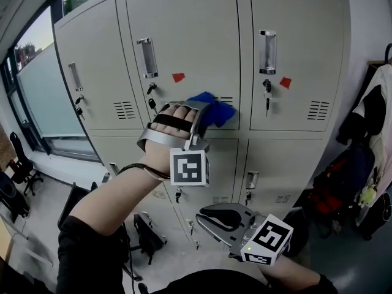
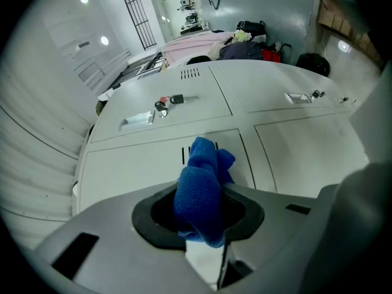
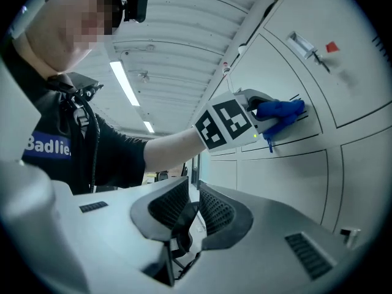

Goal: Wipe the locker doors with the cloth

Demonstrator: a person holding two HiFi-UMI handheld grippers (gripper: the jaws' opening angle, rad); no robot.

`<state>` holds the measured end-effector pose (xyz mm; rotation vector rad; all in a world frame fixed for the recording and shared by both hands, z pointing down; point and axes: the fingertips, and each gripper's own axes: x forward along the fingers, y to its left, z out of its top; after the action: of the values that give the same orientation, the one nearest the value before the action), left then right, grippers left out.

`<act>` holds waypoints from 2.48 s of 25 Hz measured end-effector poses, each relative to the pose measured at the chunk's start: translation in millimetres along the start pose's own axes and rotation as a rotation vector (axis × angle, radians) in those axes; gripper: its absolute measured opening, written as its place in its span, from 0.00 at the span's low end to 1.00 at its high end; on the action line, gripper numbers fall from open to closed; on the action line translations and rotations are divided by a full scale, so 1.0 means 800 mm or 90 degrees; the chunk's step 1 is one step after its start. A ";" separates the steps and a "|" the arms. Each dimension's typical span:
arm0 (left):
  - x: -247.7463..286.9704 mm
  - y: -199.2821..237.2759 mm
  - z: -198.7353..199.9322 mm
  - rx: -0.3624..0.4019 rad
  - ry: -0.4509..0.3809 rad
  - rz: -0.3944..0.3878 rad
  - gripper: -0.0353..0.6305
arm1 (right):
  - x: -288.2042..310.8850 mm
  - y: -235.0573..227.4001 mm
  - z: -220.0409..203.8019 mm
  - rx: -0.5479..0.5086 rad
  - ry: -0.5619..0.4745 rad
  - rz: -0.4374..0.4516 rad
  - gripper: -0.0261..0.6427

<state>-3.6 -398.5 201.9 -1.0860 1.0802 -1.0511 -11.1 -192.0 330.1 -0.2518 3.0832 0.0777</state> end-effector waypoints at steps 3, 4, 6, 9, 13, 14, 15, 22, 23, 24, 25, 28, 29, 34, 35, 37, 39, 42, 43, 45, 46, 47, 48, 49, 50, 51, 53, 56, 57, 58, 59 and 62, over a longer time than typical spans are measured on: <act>-0.007 -0.004 -0.046 0.004 0.041 0.009 0.22 | 0.016 0.009 -0.003 0.003 0.003 0.032 0.12; -0.008 -0.006 -0.062 0.003 0.054 0.009 0.22 | 0.022 0.012 -0.003 0.002 0.003 0.043 0.12; -0.011 -0.010 -0.090 -0.001 0.079 0.007 0.22 | 0.030 0.016 -0.003 0.001 0.003 0.058 0.12; -0.013 -0.020 -0.112 -0.004 0.096 0.004 0.22 | 0.037 0.015 -0.002 0.003 0.002 0.067 0.12; -0.011 -0.033 -0.099 -0.001 0.087 -0.005 0.22 | 0.037 0.013 -0.003 0.004 0.000 0.065 0.12; -0.009 -0.035 -0.090 0.000 0.079 -0.009 0.22 | 0.035 0.011 -0.003 0.004 0.000 0.062 0.12; -0.007 -0.038 -0.079 0.003 0.069 -0.012 0.22 | 0.032 0.010 -0.003 0.005 -0.001 0.058 0.12; 0.007 -0.040 0.011 -0.008 -0.019 -0.029 0.22 | 0.003 -0.004 -0.008 0.012 -0.003 0.007 0.12; 0.009 -0.041 0.023 -0.007 -0.032 -0.031 0.22 | -0.002 -0.006 -0.008 0.013 -0.005 -0.002 0.12; 0.011 -0.043 0.034 -0.007 -0.043 -0.034 0.22 | -0.007 -0.008 -0.008 0.014 -0.006 -0.012 0.12; 0.013 -0.044 0.044 -0.008 -0.052 -0.038 0.22 | -0.012 -0.010 -0.008 0.016 -0.008 -0.022 0.12; 0.015 -0.045 0.059 -0.016 -0.070 -0.044 0.22 | -0.023 -0.014 -0.008 0.018 -0.010 -0.049 0.12; 0.014 -0.043 0.059 -0.020 -0.074 -0.042 0.22 | -0.024 -0.013 -0.008 0.018 -0.010 -0.056 0.12; -0.008 -0.032 0.049 -0.021 -0.090 -0.016 0.22 | -0.018 -0.004 -0.006 0.013 -0.007 -0.079 0.12; -0.016 -0.031 0.045 -0.028 -0.096 -0.016 0.22 | -0.013 0.000 -0.006 0.013 -0.005 -0.082 0.12; -0.035 -0.028 0.032 -0.048 -0.103 -0.015 0.22 | 0.001 0.010 -0.006 0.012 0.000 -0.081 0.12; -0.057 -0.028 0.008 -0.078 -0.105 -0.016 0.22 | 0.019 0.023 -0.005 0.007 0.004 -0.080 0.12; -0.095 -0.039 -0.039 -0.154 -0.103 -0.036 0.22 | 0.048 0.042 -0.009 0.002 0.009 -0.086 0.12; -0.108 -0.047 -0.057 -0.183 -0.102 -0.046 0.22 | 0.059 0.049 -0.012 0.006 0.011 -0.088 0.12; -0.133 -0.067 -0.094 -0.226 -0.099 -0.064 0.22 | 0.083 0.063 -0.019 0.017 0.014 -0.088 0.12; -0.145 -0.079 -0.112 -0.242 -0.096 -0.074 0.22 | 0.095 0.072 -0.021 0.021 0.016 -0.086 0.12; -0.158 -0.091 -0.127 -0.260 -0.092 -0.084 0.22 | 0.106 0.081 -0.024 0.022 0.018 -0.085 0.12; -0.170 -0.104 -0.141 -0.280 -0.089 -0.096 0.22 | 0.115 0.089 -0.026 0.022 0.020 -0.086 0.12; -0.182 -0.116 -0.152 -0.303 -0.088 -0.107 0.22 | 0.123 0.096 -0.029 0.023 0.022 -0.089 0.12; -0.193 -0.127 -0.162 -0.330 -0.089 -0.120 0.22 | 0.131 0.102 -0.032 0.025 0.025 -0.094 0.12; -0.205 -0.136 -0.170 -0.361 -0.092 -0.133 0.22 | 0.137 0.107 -0.035 0.027 0.027 -0.100 0.12; -0.226 -0.150 -0.183 -0.438 -0.106 -0.165 0.22 | 0.149 0.116 -0.039 0.031 0.030 -0.111 0.12; -0.259 -0.161 -0.193 -0.590 -0.152 -0.228 0.22 | 0.162 0.127 -0.041 0.027 0.027 -0.133 0.12; -0.271 -0.159 -0.193 -0.644 -0.174 -0.248 0.22 | 0.164 0.130 -0.040 0.022 0.024 -0.142 0.12; -0.283 -0.154 -0.192 -0.694 -0.200 -0.265 0.22 | 0.165 0.131 -0.038 0.014 0.022 -0.154 0.12; -0.296 -0.146 -0.190 -0.737 -0.228 -0.277 0.22 | 0.164 0.132 -0.036 0.004 0.020 -0.166 0.12; -0.334 -0.123 -0.183 -0.826 -0.297 -0.292 0.22 | 0.160 0.132 -0.023 -0.025 0.018 -0.201 0.12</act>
<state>-199.2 -172.1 315.6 -2.5494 1.1082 -0.2501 -155.0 -109.2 347.1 -0.7412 3.0273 0.1233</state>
